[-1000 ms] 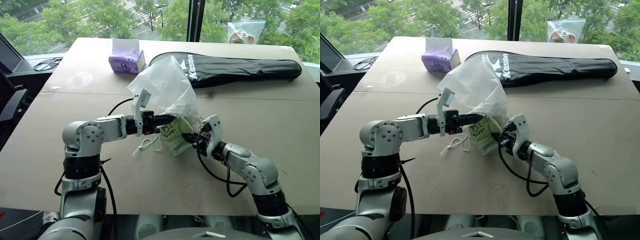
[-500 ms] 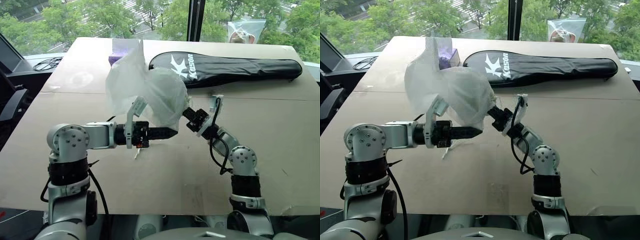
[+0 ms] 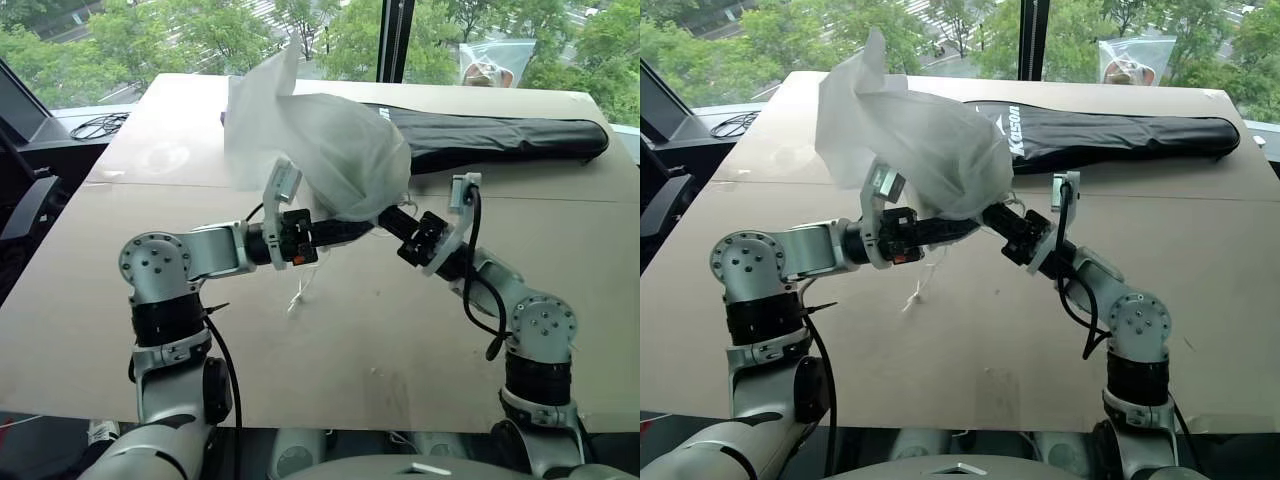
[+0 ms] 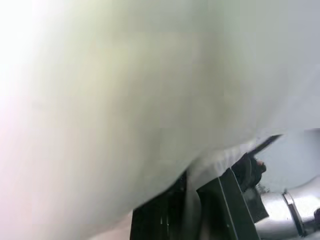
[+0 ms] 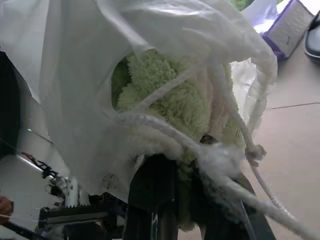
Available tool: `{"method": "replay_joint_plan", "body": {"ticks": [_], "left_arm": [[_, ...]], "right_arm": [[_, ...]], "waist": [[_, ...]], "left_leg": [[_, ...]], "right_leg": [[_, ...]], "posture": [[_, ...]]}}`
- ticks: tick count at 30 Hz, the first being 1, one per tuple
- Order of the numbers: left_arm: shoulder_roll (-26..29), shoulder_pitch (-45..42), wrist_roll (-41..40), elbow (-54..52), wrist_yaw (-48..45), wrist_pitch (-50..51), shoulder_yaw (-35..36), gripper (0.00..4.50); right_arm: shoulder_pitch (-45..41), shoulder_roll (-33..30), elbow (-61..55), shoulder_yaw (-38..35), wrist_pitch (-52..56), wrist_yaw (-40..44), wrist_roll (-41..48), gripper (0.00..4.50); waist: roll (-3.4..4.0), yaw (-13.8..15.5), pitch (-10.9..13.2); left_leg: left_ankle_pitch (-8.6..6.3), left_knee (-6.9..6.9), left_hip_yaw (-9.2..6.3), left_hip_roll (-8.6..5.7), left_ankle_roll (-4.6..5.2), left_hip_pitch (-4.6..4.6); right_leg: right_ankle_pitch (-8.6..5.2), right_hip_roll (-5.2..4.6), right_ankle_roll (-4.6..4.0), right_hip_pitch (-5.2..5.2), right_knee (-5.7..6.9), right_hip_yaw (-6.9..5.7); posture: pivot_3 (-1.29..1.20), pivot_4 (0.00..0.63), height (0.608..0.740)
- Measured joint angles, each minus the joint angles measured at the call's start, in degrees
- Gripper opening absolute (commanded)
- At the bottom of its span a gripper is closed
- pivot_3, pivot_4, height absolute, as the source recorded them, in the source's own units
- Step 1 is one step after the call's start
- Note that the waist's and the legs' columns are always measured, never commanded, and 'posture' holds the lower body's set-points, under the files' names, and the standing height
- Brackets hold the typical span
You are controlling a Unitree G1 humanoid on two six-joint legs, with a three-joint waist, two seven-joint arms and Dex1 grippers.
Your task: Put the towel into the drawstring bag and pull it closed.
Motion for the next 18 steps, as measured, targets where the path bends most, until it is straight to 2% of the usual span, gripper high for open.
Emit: {"method": "replay_joint_plan", "body": {"ticks": [3,8,11,15,18], "left_arm": [[-1.1,-0.1,0.9,-0.1,8.0,-4.4,1.8,0.00],[-1.8,0.0,1.9,-5.5,11.8,-5.1,-3.4,0.00],[-0.6,-2.7,6.9,-6.0,12.3,-9.8,-5.6,0.00],[8.5,-1.6,20.3,-6.3,6.6,-14.2,-16.5,0.00],[8.6,-0.8,21.4,-6.3,2.4,-14.2,-19.1,0.00]], "right_arm": [[4.3,-4.6,-0.4,0.3,2.7,-3.8,-1.2,0.16],[4.7,-13.7,-4.7,2.0,6.8,-7.6,-5.5,0.16],[4.7,-13.7,-6.1,0.9,7.0,-9.2,-2.3,0.16],[3.2,-12.1,-6.1,-2.0,5.6,-13.2,6.1,0.16],[0.3,-10.4,-4.9,-1.2,4.6,-14.6,7.5,0.16]], "waist": [[0.01,-0.3,0.0],[0.04,0.0,0.0],[0.04,0.1,0.0],[0.05,-0.2,0.0],[0.04,0.0,0.0]], "left_leg": [[0.00,-0.04,0.06,0.02,-0.01,0.05],[0.01,-0.03,0.07,0.01,-0.01,0.02],[0.00,-0.02,0.10,0.01,-0.01,0.05],[0.00,-0.12,0.21,0.05,-0.02,0.08],[0.00,-0.09,0.19,0.03,-0.01,0.00]], "right_leg": [[0.00,0.04,-0.01,-0.02,0.03,0.05],[-0.01,0.08,0.00,-0.04,0.01,0.04],[-0.01,0.12,0.00,-0.04,0.03,0.05],[-0.01,0.17,0.00,-0.09,0.02,0.14],[-0.01,0.12,0.00,-0.13,-0.01,0.11]], "posture": [[0.00,0.150,0.740],[0.00,0.150,0.740],[0.00,0.150,0.740],[0.00,0.150,0.740],[0.00,0.150,0.740]]}}
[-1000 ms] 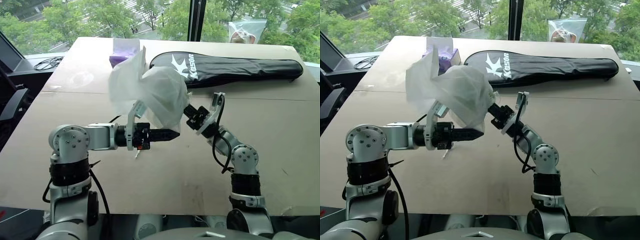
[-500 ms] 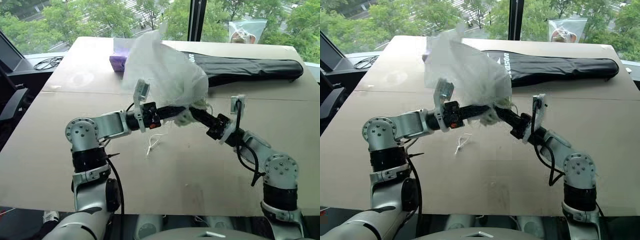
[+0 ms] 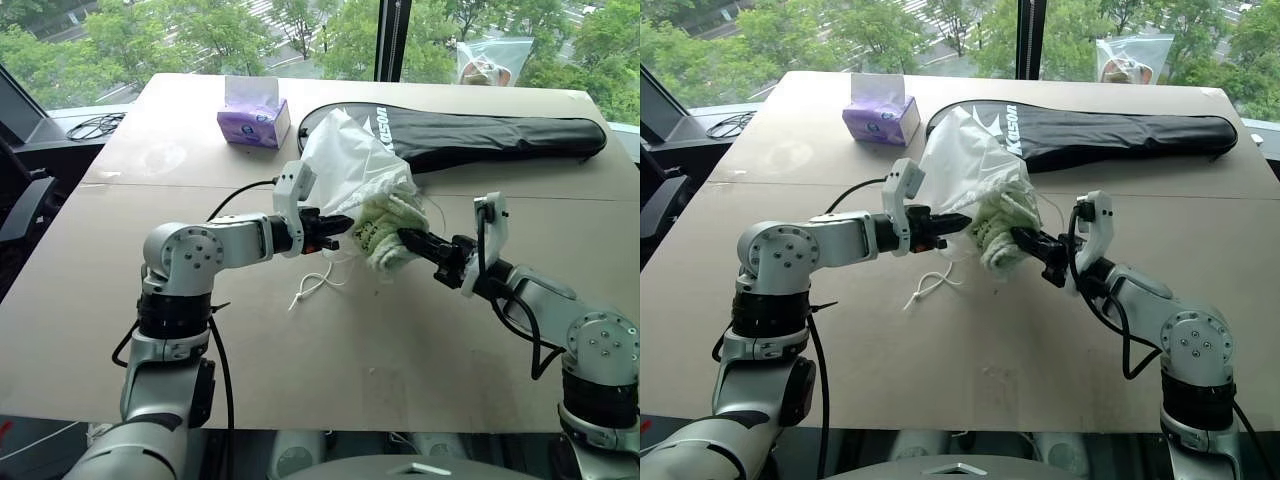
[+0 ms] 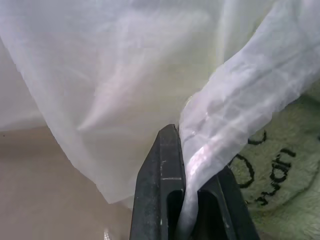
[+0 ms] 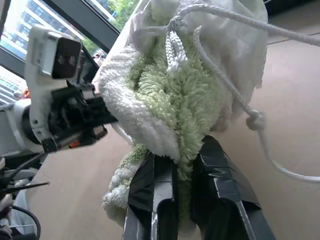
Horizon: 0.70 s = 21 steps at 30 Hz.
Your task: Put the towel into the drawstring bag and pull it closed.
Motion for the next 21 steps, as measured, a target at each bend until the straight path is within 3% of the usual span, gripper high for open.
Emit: {"method": "replay_joint_plan", "body": {"ticks": [4,7,12,18,21], "left_arm": [[2.3,0.2,1.9,-1.0,-7.3,0.0,-3.5,0.00],[7.0,0.2,5.5,-2.1,-14.1,-0.9,-7.9,0.00],[5.2,-1.2,-6.3,0.4,-18.3,10.4,0.5,0.00],[-0.1,-2.1,-20.3,8.6,-14.7,16.7,10.4,0.00],[-0.1,-2.3,-21.6,10.4,-12.4,17.1,11.8,0.00]], "right_arm": [[-6.2,5.7,7.2,6.7,-2.3,0.4,-7.7,0.16],[-8.4,13.0,15.4,9.0,-5.4,2.1,-12.6,0.16],[-8.4,20.6,20.3,5.0,-8.7,2.6,-11.6,0.16],[-6.0,16.6,17.6,6.3,-5.4,7.9,-11.5,0.16],[-3.7,13.4,15.0,8.4,-4.2,11.5,-13.0,0.16]], "waist": [[0.02,-0.3,0.0],[0.02,-0.3,0.0],[0.02,0.0,0.0],[0.02,-0.3,0.0],[0.02,-0.4,0.0]], "left_leg": [[0.00,0.00,0.03,0.03,0.00,0.02],[0.01,-0.06,0.04,0.06,-0.02,0.02],[-0.02,0.11,-0.06,0.02,0.04,-0.20],[-0.03,0.12,-0.12,0.02,0.05,-0.13],[-0.03,0.10,-0.10,0.02,0.05,-0.11]], "right_leg": [[0.00,0.03,0.00,-0.02,0.02,0.03],[0.00,0.09,-0.02,-0.05,0.03,0.03],[0.01,-0.07,0.03,-0.07,-0.07,-0.08],[0.00,-0.02,0.02,-0.04,0.03,-0.08],[0.00,-0.01,0.02,-0.04,0.03,-0.06]], "posture": [[0.00,0.150,0.740],[0.00,0.150,0.740],[0.00,0.150,0.740],[0.00,0.150,0.740],[0.00,0.150,0.740]]}}
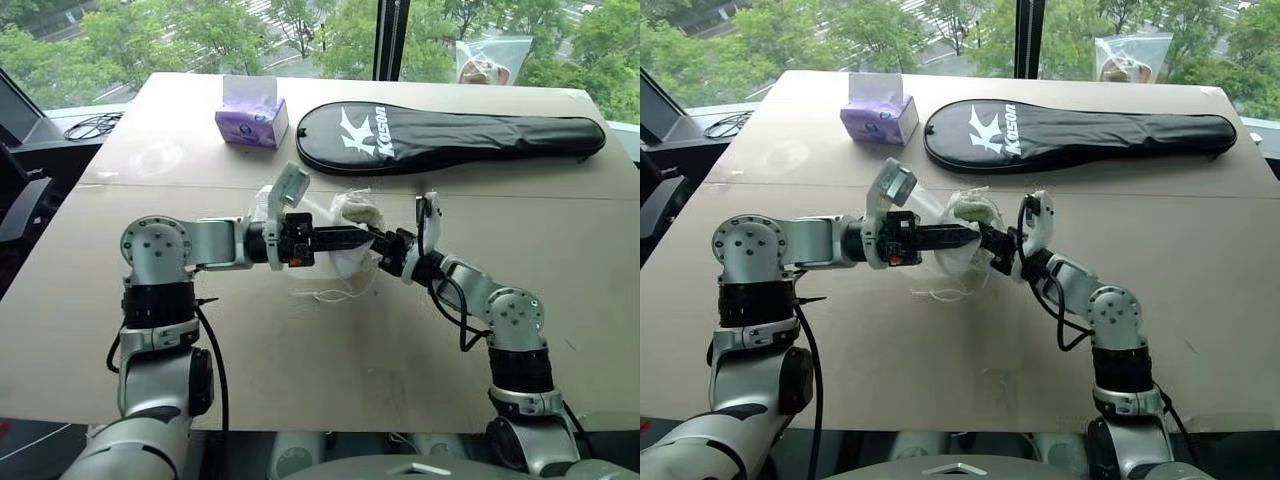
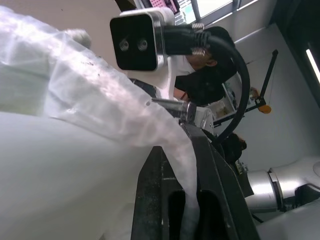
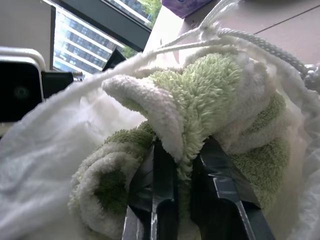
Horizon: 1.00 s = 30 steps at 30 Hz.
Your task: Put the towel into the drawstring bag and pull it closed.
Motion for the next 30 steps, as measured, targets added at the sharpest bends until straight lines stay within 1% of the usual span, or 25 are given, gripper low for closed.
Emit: {"method": "replay_joint_plan", "body": {"ticks": [4,7,9,10,11,14,17,18,20,22,23,24,25,26,27,28,29,30], "left_arm": [[0.0,0.0,1.5,-0.5,2.3,-0.7,-0.3,0.00],[-1.0,0.0,3.1,-0.7,3.3,-1.9,-0.3,0.00],[-1.9,-0.1,3.5,-0.9,3.6,-2.0,-0.7,0.00],[-2.7,-0.4,3.5,-0.9,3.8,-2.0,-0.7,0.00],[-2.9,-0.6,3.6,-0.9,3.9,-2.0,-0.8,0.00],[-4.3,-1.9,3.8,-0.9,3.9,-2.0,-1.2,0.00],[-5.1,-2.6,4.6,-0.6,3.5,-2.0,-1.4,0.00],[-5.0,-2.7,4.8,-0.4,3.3,-2.0,-1.7,0.00],[-4.7,-2.9,6.0,-0.3,2.7,-1.8,-2.6,0.00],[-4.7,-2.8,6.8,-0.2,2.7,-1.6,-3.1,0.00],[-4.5,-2.8,7.2,-0.2,2.5,-1.5,-3.2,0.00],[-3.8,-2.9,7.8,0.0,2.2,-1.3,-3.3,0.00],[-3.5,-2.9,8.1,0.1,1.9,-1.2,-3.3,0.00],[-2.5,-3.0,9.2,0.4,0.8,-1.1,-3.7,0.00],[-2.3,-3.2,9.4,0.5,0.6,-1.1,-3.8,0.00],[-1.2,-3.7,10.8,0.6,-0.6,-1.3,-5.0,0.00],[-0.3,-4.7,12.5,0.7,-2.0,-2.2,-6.3,0.00],[0.3,-5.6,14.0,0.9,-3.2,-3.0,-7.7,0.00]], "right_arm": [[1.6,-3.2,-4.7,3.2,0.4,6.0,-1.9,0.16],[1.4,-6.0,-6.9,8.2,-3.3,11.9,-9.1,0.16],[-0.8,-8.4,-6.6,12.2,-5.8,15.9,-15.0,0.16],[-2.9,-9.1,-5.3,14.2,-7.3,18.6,-18.3,0.16],[-3.4,-9.3,-4.8,14.8,-7.8,19.3,-19.2,0.16],[-8.8,-12.5,1.0,20.3,-14.5,30.7,-27.2,0.16],[-10.5,-13.5,4.4,22.0,-19.3,40.6,-30.7,0.16],[-10.6,-13.4,5.2,22.3,-20.6,42.4,-31.6,0.16],[-10.8,-13.6,8.3,23.7,-25.5,46.4,-36.3,0.16],[-10.9,-13.9,10.2,24.7,-28.8,48.0,-40.0,0.16],[-11.4,-14.2,12.0,26.0,-32.5,48.4,-43.6,0.16],[-12.5,-14.3,14.5,27.5,-37.1,48.4,-48.2,0.16],[-13.2,-14.2,16.2,28.3,-40.3,48.3,-50.9,0.16],[-15.0,-13.6,20.6,29.6,-47.4,47.4,-56.2,0.16],[-15.4,-13.5,21.5,29.8,-49.0,47.1,-57.3,0.16],[-17.0,-13.5,25.0,30.8,-54.9,45.5,-61.5,0.16],[-18.6,-13.6,27.9,31.8,-60.4,44.4,-65.1,0.88],[-19.5,-13.8,29.7,32.2,-63.9,44.0,-67.1,1.18]], "waist": [[0.00,0.1,0.0],[-0.01,0.2,0.0],[-0.01,0.1,0.0],[-0.01,0.1,0.0],[-0.01,0.1,0.0],[-0.02,0.2,0.0],[-0.02,0.2,0.0],[-0.02,0.2,0.0],[-0.02,0.2,0.0],[-0.02,0.2,0.0],[-0.02,0.1,0.0],[-0.02,0.0,0.0],[-0.02,0.0,0.0],[-0.02,-0.1,0.0],[-0.02,0.0,0.0],[-0.02,-0.1,0.0],[-0.01,0.0,0.0],[-0.02,0.1,0.0]], "left_leg": [[0.00,0.01,0.02,-0.02,0.00,-0.01],[0.00,0.02,0.02,-0.03,0.00,0.01],[0.00,0.03,0.04,-0.04,0.00,0.01],[0.00,0.04,0.03,-0.03,0.00,0.02],[0.00,0.04,0.03,-0.03,0.00,0.02],[0.00,0.05,0.02,-0.04,0.00,0.02],[0.00,0.06,0.03,-0.04,-0.01,0.01],[0.00,0.06,0.04,-0.04,-0.01,0.01],[0.01,0.06,0.05,-0.04,-0.01,0.02],[0.01,0.07,0.06,-0.04,-0.01,0.02],[0.01,0.08,0.07,-0.03,-0.02,0.05],[0.01,0.08,0.11,-0.03,-0.02,0.10],[0.01,0.07,0.13,-0.02,-0.03,0.17],[0.03,0.06,0.12,-0.01,-0.06,0.25],[0.04,0.07,0.12,0.01,-0.07,0.25],[0.05,0.07,0.10,0.01,-0.08,0.26],[0.06,0.07,0.10,0.00,-0.11,0.27],[0.07,0.10,0.06,0.00,-0.12,0.27]], "right_leg": [[0.00,-0.01,0.00,0.00,-0.01,0.01],[0.00,-0.01,0.01,0.02,-0.01,0.00],[0.00,-0.01,0.01,0.01,0.00,0.02],[0.00,0.00,0.01,0.01,0.01,0.01],[0.00,0.01,0.01,0.01,0.01,0.01],[0.00,0.05,0.01,0.02,0.01,-0.01],[0.00,0.03,0.01,0.04,-0.02,-0.01],[0.00,0.03,0.01,0.04,-0.02,-0.01],[0.00,0.02,0.01,0.04,-0.03,0.00],[0.00,0.01,0.01,0.03,-0.01,0.00],[0.00,0.00,0.01,0.04,0.00,0.01],[0.00,0.01,0.01,0.04,0.02,0.04],[0.00,0.01,0.01,0.07,0.05,0.06],[-0.01,0.03,0.02,0.13,0.07,0.05],[-0.01,0.04,0.02,0.13,0.07,0.04],[0.00,0.04,0.02,0.14,0.09,0.02],[0.00,0.03,0.02,0.14,0.08,0.02],[0.00,0.04,0.02,0.18,0.08,-0.02]], "posture": [[0.00,0.150,0.740],[0.00,0.150,0.740],[0.00,0.150,0.740],[0.00,0.150,0.740],[0.00,0.150,0.740],[0.00,0.150,0.740],[0.00,0.150,0.740],[0.00,0.150,0.740],[0.00,0.150,0.740],[0.00,0.150,0.740],[0.00,0.150,0.740],[0.00,0.150,0.740],[0.00,0.150,0.740],[0.00,0.150,0.740],[0.00,0.150,0.740],[0.00,0.150,0.740],[0.00,0.150,0.740],[0.00,0.150,0.740]]}}
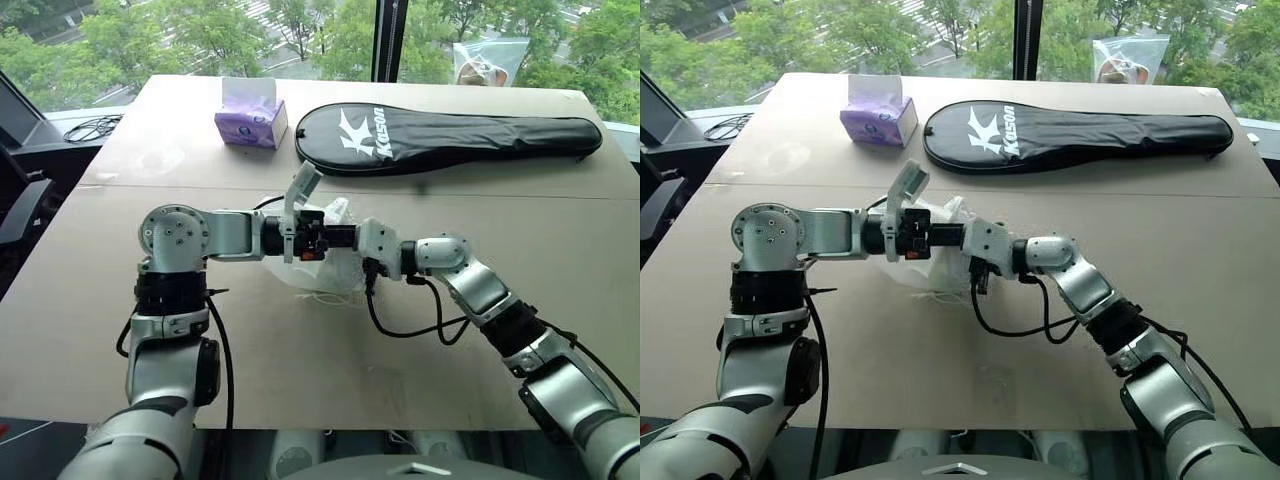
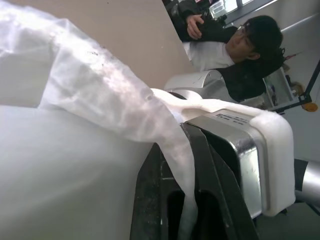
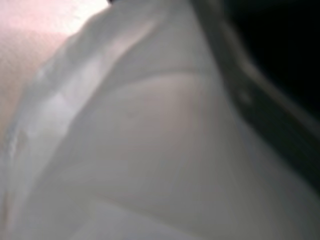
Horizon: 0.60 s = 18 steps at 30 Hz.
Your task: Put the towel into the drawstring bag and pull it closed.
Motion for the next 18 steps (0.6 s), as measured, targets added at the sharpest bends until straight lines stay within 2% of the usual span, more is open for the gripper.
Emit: {"method": "replay_joint_plan", "body": {"ticks": [2,4,8,11,15,18], "left_arm": [[1.1,-3.2,4.2,2.4,-5.1,-3.5,-3.9,0.00],[1.4,-6.0,7.9,5.2,-9.0,-6.2,-6.7,0.00],[2.3,-7.5,11.9,6.3,-15.4,-9.8,-10.1,0.00],[6.1,-5.7,14.8,2.2,-20.0,-13.5,-12.8,0.00],[11.7,-1.5,21.3,0.0,-24.4,-20.1,-15.5,0.00],[13.5,-1.3,25.4,0.8,-27.6,-25.0,-16.6,0.00]], "right_arm": [[-2.2,-0.7,4.9,0.6,-9.8,-1.7,-4.8,2.06],[-2.7,-0.4,8.2,-0.8,-14.3,-4.0,-6.5,2.99],[1.9,1.5,5.7,-7.0,-5.7,-4.0,-0.7,2.99],[7.3,0.7,-2.0,-11.5,4.8,-5.3,2.1,2.99],[17.9,-4.5,-17.4,-17.4,20.1,-7.4,4.7,2.99],[21.4,-6.5,-25.8,-18.1,26.8,-7.3,5.8,2.99]], "waist": [[0.00,0.2,0.0],[0.00,0.1,0.0],[0.01,0.0,0.0],[0.02,0.0,0.0],[0.08,0.1,0.0],[0.09,-0.1,0.1]], "left_leg": [[0.00,0.08,-0.03,-0.03,-0.01,0.03],[0.00,0.10,0.00,-0.03,0.00,0.05],[0.02,0.10,-0.06,0.01,-0.01,0.02],[0.00,0.00,-0.04,0.02,-0.02,0.01],[0.00,-0.08,-0.02,0.01,-0.01,-0.13],[-0.01,-0.08,0.01,0.01,-0.01,-0.09]], "right_leg": [[0.00,-0.02,0.00,0.10,-0.01,-0.05],[0.02,-0.05,-0.01,0.13,-0.02,-0.02],[0.03,-0.04,-0.04,0.12,0.04,-0.03],[0.02,-0.05,-0.05,0.10,-0.05,0.00],[0.00,-0.07,-0.05,-0.06,-0.07,0.00],[-0.01,-0.05,-0.05,-0.08,-0.05,0.03]], "posture": [[0.00,0.150,0.740],[0.00,0.150,0.740],[0.00,0.150,0.740],[0.00,0.150,0.740],[0.00,0.150,0.740],[0.00,0.150,0.740]]}}
